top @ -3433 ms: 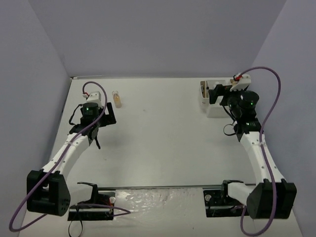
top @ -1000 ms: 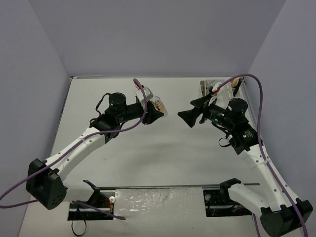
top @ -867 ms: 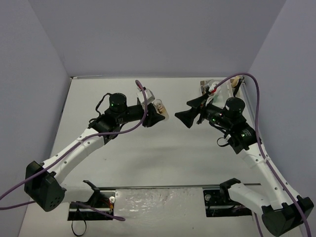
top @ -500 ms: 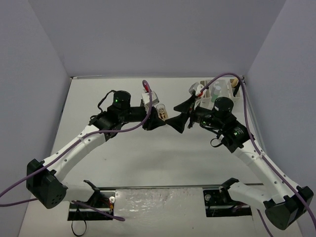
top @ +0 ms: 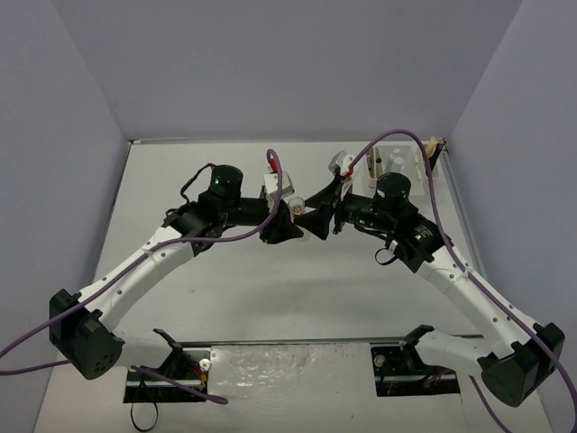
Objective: Organize the makeup
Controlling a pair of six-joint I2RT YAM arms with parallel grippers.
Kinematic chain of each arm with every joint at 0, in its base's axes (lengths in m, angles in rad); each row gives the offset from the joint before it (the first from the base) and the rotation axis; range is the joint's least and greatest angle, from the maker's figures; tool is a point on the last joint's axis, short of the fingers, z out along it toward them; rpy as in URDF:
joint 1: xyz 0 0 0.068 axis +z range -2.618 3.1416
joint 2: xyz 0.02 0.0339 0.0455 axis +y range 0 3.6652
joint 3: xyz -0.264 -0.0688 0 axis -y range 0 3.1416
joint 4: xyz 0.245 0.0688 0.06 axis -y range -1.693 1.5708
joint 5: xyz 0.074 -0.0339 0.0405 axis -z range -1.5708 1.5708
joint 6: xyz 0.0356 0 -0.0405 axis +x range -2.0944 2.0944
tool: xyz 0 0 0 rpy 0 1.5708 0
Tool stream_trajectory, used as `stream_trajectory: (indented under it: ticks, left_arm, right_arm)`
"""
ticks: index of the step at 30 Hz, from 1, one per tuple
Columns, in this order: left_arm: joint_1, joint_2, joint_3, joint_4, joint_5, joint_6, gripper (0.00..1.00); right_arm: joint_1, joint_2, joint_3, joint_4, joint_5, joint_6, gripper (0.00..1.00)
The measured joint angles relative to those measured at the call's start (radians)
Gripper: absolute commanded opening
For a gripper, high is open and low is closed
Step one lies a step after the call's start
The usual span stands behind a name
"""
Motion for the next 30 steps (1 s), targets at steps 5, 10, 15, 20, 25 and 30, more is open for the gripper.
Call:
stream_trajectory:
  ticks: [5, 10, 15, 20, 25, 30]
  left_arm:
    - [-0.003, 0.006, 0.000, -0.015, 0.014, 0.011, 0.00]
    - [-0.003, 0.011, 0.003, -0.027, 0.021, 0.021, 0.00]
    - [-0.003, 0.020, 0.009, -0.047, 0.024, 0.026, 0.00]
    - [-0.002, 0.028, 0.014, -0.059, 0.024, 0.027, 0.00]
    - [0.000, 0.037, 0.016, -0.065, 0.024, 0.023, 0.00]
    - [0.001, 0.039, 0.016, -0.066, 0.017, 0.023, 0.14]
  right_arm:
    - [0.005, 0.012, 0.005, 0.000, -0.005, -0.004, 0.50]
    - [0.014, 0.017, 0.005, -0.001, -0.008, -0.005, 0.48]
    - [0.018, 0.026, 0.006, -0.001, -0.008, -0.009, 0.48]
    - [0.025, 0.032, 0.006, -0.001, -0.001, -0.014, 0.31]
    - [0.032, 0.041, 0.006, -0.001, 0.004, -0.036, 0.00]
    - [0.035, 0.044, 0.006, 0.000, 0.014, -0.045, 0.00]
